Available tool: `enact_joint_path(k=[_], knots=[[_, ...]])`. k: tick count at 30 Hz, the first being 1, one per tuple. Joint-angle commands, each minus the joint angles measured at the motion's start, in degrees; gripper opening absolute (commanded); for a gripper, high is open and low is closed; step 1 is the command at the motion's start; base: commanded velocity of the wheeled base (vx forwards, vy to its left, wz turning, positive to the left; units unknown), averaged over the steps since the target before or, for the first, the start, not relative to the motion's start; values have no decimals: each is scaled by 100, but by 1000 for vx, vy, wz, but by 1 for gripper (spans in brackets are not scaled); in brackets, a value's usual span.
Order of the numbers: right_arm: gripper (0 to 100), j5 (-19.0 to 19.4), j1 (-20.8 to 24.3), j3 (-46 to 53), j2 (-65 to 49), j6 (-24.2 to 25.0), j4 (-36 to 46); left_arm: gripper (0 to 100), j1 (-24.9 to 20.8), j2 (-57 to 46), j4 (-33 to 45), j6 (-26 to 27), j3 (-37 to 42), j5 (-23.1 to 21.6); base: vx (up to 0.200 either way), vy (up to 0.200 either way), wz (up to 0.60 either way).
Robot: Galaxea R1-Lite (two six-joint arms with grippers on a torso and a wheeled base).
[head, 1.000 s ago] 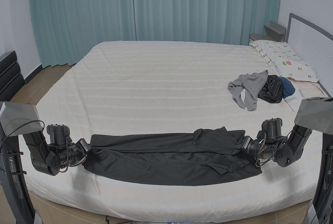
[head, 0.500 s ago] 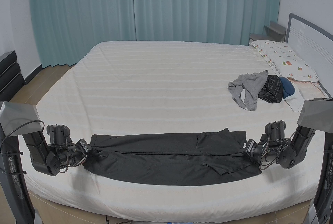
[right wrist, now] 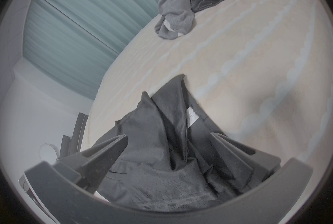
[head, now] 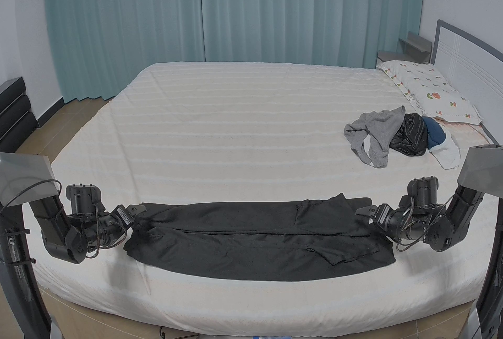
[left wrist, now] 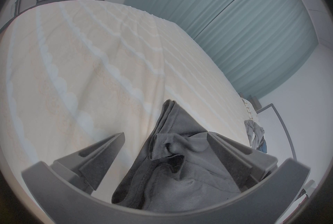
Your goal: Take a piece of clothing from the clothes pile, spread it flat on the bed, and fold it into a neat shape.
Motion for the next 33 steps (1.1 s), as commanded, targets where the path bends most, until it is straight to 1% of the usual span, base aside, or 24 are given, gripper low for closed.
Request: enact_joint_path(k=[1, 3, 7, 8, 10, 13, 14, 15, 17, 19, 23, 25, 27, 33], knots=[[100, 28, -171, -39, -212, 22, -8, 100, 118, -335, 26, -13, 0, -70, 0, 0, 0], [100, 54, -223, -66, -195, 101, -17, 100, 126, -449, 44, -22, 0, -175, 0, 0, 0], [100, 72, -241, -154, -168, 453, -8, 100, 91, -537, 35, -22, -140, -386, 0, 0, 0], [100, 72, -241, -154, -168, 453, -8, 100, 91, -537, 35, -22, -140, -386, 0, 0, 0], [100, 160, -241, -145, -168, 488, -8, 100, 56, -466, 79, 22, -404, -518, 0, 0, 0], [100, 204, -232, -127, -160, 488, -8, 100, -5, -335, 228, 118, -668, -553, 0, 0, 0], [100, 204, -223, -127, -160, 488, -8, 100, -14, -150, 395, 277, -879, -553, 0, 0, 0], [100, 204, -223, -119, -160, 488, -8, 100, -14, -115, 422, 312, -914, -553, 0, 0, 0], [100, 204, -197, -101, -160, 488, -17, 100, -5, 122, 606, 584, -1160, -562, 0, 0, 0], [100, 204, -197, -92, -151, 488, -8, 100, -23, 245, 676, 681, -1239, -562, 0, 0, 0], [100, 204, -197, -101, -124, 488, -8, 100, -102, 439, 756, 945, -1248, -571, 0, 0, 0], [100, 204, -188, -101, -124, 488, -8, 100, -111, 562, 756, 1287, -1177, -571, 0, 0, 0], [100, 204, -171, -92, -124, 488, -8, 100, -102, 606, 782, 1490, -1125, -571, 0, 0, 0], [100, 204, -153, -92, -124, 497, -8, 100, -137, 579, 720, 1762, -887, -571, 0, 0, 0]])
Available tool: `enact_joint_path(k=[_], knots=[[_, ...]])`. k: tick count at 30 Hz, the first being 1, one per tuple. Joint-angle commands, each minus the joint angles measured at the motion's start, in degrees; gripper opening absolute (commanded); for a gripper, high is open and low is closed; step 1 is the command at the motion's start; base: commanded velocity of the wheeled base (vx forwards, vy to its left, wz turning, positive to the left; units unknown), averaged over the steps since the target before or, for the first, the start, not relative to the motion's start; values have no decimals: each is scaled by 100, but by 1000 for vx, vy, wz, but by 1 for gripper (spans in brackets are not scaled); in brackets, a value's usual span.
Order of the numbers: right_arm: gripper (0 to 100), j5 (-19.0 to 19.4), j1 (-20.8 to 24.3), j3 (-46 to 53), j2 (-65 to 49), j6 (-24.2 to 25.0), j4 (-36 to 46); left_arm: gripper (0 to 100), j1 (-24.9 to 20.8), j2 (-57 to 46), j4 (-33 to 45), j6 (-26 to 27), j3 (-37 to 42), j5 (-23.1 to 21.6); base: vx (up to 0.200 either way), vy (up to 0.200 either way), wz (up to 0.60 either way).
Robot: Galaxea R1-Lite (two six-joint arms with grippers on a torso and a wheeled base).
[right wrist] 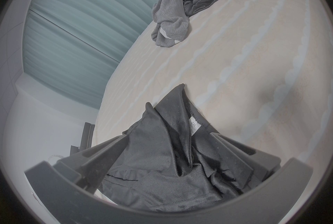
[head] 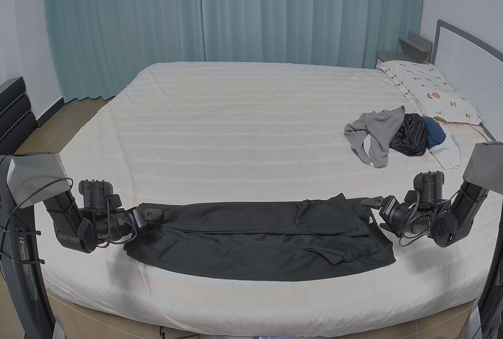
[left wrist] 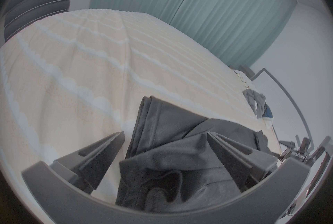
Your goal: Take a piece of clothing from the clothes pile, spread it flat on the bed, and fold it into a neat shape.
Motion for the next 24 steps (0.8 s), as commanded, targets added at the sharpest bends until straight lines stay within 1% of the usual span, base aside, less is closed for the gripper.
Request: enact_joint_path(k=[1, 3, 8, 9, 24], knots=[[100, 1, 20, -1, 16, 2, -5, 100, -14, 63, -27, 153, 186, 1, 0, 0, 0], [100, 10, 11, -1, 16, 2, -5, 100, -14, 46, -36, 276, 274, 1, 0, 0, 0], [100, 1, 20, -1, 42, 2, -5, 100, -23, 2, -62, 294, 291, 27, 0, 0, 0], [100, 1, 29, -1, 51, 11, -5, 0, -23, 2, -62, 294, 291, 27, 0, 0, 0], [100, 1, 3, -36, 51, 11, -5, 0, 21, -332, -62, 276, 423, 36, 0, 0, 0]])
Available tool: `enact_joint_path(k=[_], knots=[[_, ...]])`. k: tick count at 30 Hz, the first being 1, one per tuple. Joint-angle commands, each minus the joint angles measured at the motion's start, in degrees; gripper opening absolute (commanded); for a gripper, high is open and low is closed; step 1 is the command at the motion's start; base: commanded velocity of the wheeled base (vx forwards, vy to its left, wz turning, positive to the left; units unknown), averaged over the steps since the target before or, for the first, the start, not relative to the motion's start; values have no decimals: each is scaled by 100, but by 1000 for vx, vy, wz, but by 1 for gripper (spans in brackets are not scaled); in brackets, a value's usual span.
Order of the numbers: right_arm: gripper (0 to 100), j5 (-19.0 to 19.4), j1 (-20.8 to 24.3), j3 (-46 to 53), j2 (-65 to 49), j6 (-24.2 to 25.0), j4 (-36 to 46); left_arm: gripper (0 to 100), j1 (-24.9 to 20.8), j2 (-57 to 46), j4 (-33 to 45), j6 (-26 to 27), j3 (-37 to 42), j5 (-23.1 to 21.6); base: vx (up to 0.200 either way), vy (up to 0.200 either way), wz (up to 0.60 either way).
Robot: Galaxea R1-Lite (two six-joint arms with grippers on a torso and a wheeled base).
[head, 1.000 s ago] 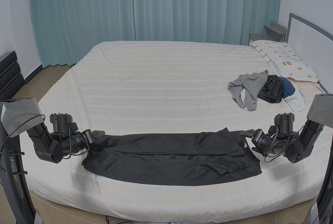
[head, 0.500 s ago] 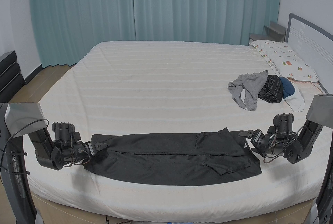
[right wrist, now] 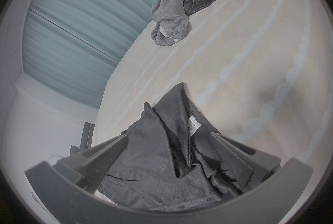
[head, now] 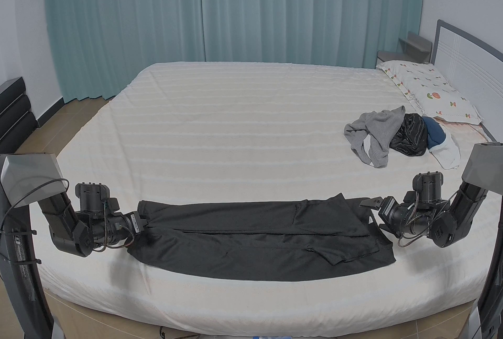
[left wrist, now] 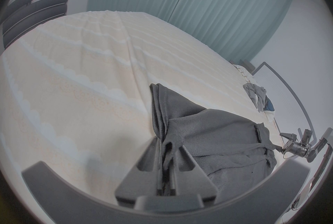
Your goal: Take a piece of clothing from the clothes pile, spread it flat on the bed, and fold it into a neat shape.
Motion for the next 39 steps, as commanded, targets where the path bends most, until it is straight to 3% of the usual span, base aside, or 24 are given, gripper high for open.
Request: enact_joint_path(k=[1, 26, 35, 39], knots=[[100, 4, -31, -26, 18, 0, -2, 0, 34, -158, -8, -8, 42, 1, 0, 0, 0], [100, 83, -242, -158, 106, 17, 7, 0, 192, -272, 80, -140, -54, -8, 0, 0, 0], [100, 83, -242, -149, 106, 17, -2, 0, 192, -272, 53, -263, -72, -8, -200, 0, 0], [100, 83, -242, -149, 106, 17, -11, 0, 192, -246, 18, -272, -116, -17, 0, 0, 0]])
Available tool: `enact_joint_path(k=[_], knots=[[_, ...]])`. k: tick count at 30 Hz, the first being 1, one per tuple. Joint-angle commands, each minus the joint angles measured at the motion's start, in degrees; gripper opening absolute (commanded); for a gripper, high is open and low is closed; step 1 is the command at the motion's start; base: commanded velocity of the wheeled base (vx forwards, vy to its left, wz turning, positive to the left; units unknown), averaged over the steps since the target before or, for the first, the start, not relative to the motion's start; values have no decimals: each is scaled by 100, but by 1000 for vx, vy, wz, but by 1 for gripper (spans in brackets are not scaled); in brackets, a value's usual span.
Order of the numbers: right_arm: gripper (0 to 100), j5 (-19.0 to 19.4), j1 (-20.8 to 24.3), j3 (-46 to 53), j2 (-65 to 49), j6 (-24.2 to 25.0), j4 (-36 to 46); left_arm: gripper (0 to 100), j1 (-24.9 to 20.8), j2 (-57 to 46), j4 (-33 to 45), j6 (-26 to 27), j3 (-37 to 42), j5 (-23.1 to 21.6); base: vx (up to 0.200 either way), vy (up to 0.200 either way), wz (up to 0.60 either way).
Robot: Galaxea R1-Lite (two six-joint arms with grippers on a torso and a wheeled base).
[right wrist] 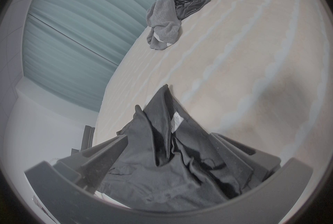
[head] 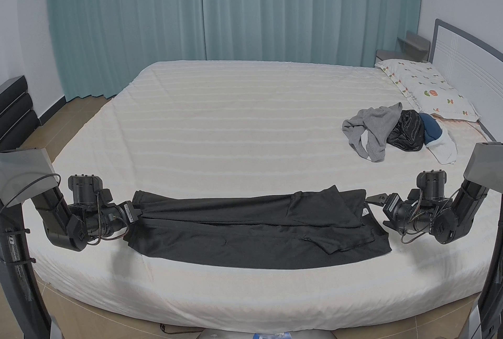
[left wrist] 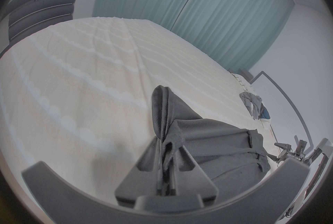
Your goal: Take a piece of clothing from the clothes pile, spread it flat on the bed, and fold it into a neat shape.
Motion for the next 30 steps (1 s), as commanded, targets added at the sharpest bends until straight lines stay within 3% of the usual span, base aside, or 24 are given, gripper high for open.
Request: enact_joint_path(k=[1, 11, 30], knots=[[100, 3, 6, 3, 7, 0, -5, 0, -1, 27, 0, -74, -67, 0, 0, 0, 0], [100, 3, 14, -6, 7, 0, -5, 0, -27, 1, -18, -777, -313, 27, 0, 0, 0], [100, 3, 6, -6, -1, 0, -14, 0, -80, 10, -27, -962, -349, 53, -11, 0, 0]])
